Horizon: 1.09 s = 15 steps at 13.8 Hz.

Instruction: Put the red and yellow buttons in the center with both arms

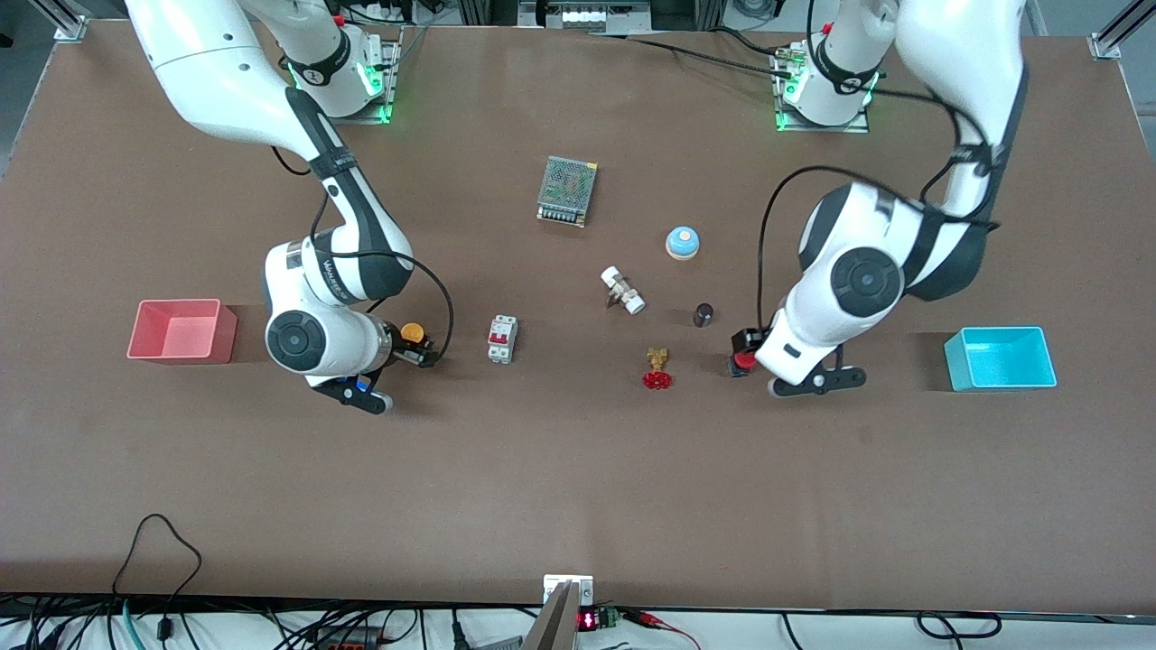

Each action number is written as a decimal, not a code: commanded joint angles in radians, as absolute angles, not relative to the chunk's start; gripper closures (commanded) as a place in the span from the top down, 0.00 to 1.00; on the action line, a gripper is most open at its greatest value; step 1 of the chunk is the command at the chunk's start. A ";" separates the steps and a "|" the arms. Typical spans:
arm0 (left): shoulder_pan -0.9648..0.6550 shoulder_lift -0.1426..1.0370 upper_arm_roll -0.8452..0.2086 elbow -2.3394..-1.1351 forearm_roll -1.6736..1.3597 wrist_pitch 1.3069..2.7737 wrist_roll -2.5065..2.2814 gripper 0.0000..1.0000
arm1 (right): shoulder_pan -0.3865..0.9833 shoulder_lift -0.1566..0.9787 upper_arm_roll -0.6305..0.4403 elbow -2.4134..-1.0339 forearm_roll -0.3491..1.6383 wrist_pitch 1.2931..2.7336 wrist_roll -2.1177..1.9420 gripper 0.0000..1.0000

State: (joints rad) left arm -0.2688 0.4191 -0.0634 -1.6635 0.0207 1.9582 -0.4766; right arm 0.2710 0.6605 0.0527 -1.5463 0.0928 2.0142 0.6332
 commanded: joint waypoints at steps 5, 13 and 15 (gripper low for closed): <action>-0.209 0.281 -0.060 -1.490 0.015 1.547 -0.230 1.00 | 0.192 0.388 0.057 -1.537 0.109 1.878 0.600 1.00; -0.046 0.216 -0.066 -1.367 -0.003 1.348 0.121 1.00 | 0.141 0.322 0.002 -1.425 0.016 1.685 0.367 1.00; -0.043 0.157 -0.064 -1.458 0.005 1.396 0.112 1.00 | 0.111 0.321 -0.052 -1.388 0.024 1.605 0.278 1.00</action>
